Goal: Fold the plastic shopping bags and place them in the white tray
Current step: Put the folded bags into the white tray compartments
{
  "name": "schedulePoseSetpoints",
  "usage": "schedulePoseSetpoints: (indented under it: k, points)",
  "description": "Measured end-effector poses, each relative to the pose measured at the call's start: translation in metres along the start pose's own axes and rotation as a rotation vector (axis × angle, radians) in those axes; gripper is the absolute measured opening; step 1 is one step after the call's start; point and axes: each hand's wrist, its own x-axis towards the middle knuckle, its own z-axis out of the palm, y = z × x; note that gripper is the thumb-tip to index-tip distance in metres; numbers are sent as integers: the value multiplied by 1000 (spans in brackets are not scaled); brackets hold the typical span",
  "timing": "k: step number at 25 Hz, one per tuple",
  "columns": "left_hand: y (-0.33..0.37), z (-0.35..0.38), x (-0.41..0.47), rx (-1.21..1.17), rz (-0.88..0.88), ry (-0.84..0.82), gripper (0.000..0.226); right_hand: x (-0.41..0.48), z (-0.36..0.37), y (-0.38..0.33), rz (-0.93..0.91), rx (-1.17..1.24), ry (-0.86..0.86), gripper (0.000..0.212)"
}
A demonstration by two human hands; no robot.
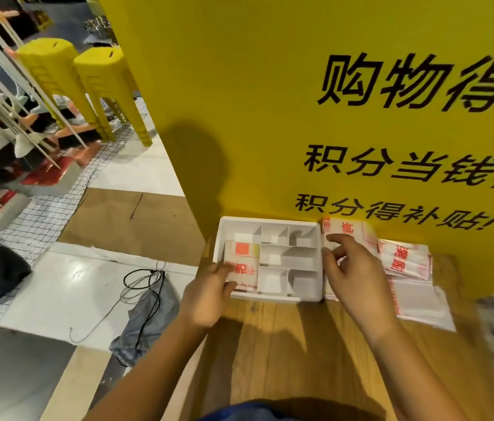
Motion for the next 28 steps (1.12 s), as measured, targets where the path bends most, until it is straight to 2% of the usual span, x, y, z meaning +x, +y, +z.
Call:
schedulePoseSetpoints:
  k: [3,6,9,13,18,24,28]
  points:
    - [5,6,13,187,57,49,27,16,-24,33,33,-95,130,28]
    - [11,13,19,350,150,85,34,26,-33,63,130,-177,161,37]
    - [19,16,26,451,253,59,49,40,-34,79,273,-206,45,56]
    - [31,7,53,516,168,-49,53,53,-27,88,368,-137,-88,66]
    - [39,8,55,481,143,-62,56,57,-21,99,382,-78,-92,67]
    - [76,11,19,305,55,67,52,58,-15,108,382,39,-59,57]
    - [106,14,25,157,206,124,44,56,-13,98,396,-18,-59,60]
